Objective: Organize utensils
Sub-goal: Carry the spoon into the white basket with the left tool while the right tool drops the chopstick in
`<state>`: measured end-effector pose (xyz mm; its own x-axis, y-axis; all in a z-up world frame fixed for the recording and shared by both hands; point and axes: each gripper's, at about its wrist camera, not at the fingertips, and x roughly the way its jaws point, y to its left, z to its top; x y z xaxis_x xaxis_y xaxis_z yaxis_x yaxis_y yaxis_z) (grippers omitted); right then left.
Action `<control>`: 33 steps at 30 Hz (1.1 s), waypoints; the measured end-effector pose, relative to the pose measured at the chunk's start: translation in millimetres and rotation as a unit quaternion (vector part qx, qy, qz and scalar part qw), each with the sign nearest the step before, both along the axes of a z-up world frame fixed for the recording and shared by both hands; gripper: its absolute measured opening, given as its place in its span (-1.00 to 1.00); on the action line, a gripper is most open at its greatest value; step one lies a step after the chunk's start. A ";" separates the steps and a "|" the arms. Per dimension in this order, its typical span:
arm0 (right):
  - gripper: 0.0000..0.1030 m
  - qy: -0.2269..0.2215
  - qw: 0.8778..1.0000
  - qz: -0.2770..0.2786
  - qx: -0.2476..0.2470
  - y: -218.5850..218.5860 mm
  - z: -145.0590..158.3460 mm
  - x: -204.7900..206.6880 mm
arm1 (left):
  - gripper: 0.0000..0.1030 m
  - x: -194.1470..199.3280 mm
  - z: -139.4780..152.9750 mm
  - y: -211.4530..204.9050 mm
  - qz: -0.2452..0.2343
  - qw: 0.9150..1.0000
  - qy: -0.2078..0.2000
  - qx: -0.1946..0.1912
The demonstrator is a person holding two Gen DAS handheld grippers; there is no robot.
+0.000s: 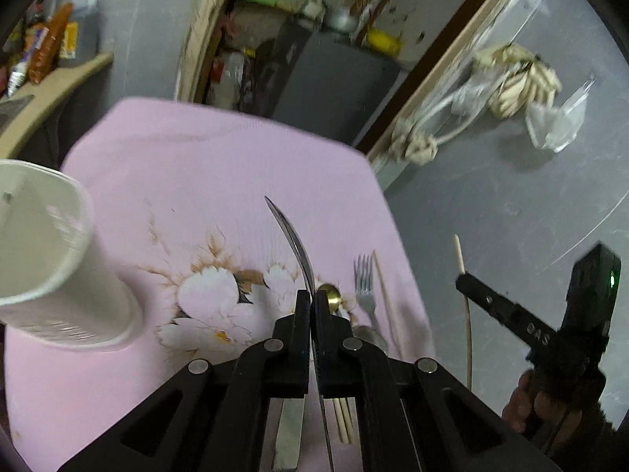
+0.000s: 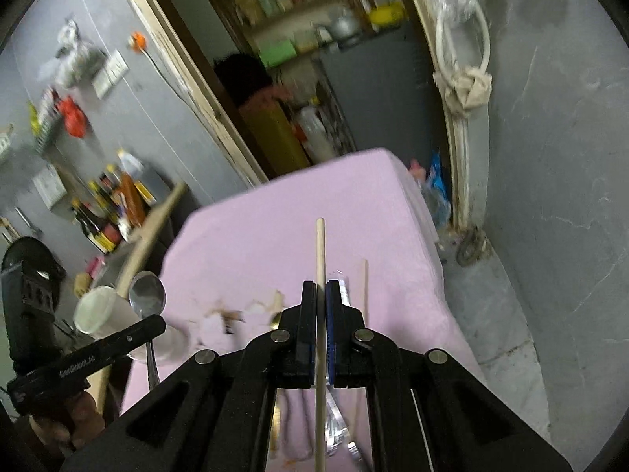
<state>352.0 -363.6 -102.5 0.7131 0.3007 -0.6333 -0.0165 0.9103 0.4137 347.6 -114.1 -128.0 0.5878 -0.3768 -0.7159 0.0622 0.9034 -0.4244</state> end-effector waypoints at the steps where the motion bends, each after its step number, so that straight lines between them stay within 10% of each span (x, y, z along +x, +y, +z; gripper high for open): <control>1: -0.92 -0.011 1.000 -0.002 0.002 2.6 6.0 -6.0 | -0.95 -4.6 6.7 4.5 0.004 1.000 -0.010 -0.001; 20: -0.92 -0.259 0.956 0.096 0.099 198.6 128.6 15.4 | -0.95 -37.6 131.7 183.3 0.131 0.974 -0.184 0.024; 33: -0.92 -0.262 0.960 0.062 0.075 262.2 82.5 50.5 | -0.95 0.5 86.9 262.6 0.204 0.960 -0.192 -0.006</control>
<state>402.5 -101.4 -20.0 0.8744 0.4646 -0.1398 -0.3633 0.8181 0.4458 348.1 148.5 -41.1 0.9083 -0.0659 -0.4132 -0.1415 0.8810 -0.4515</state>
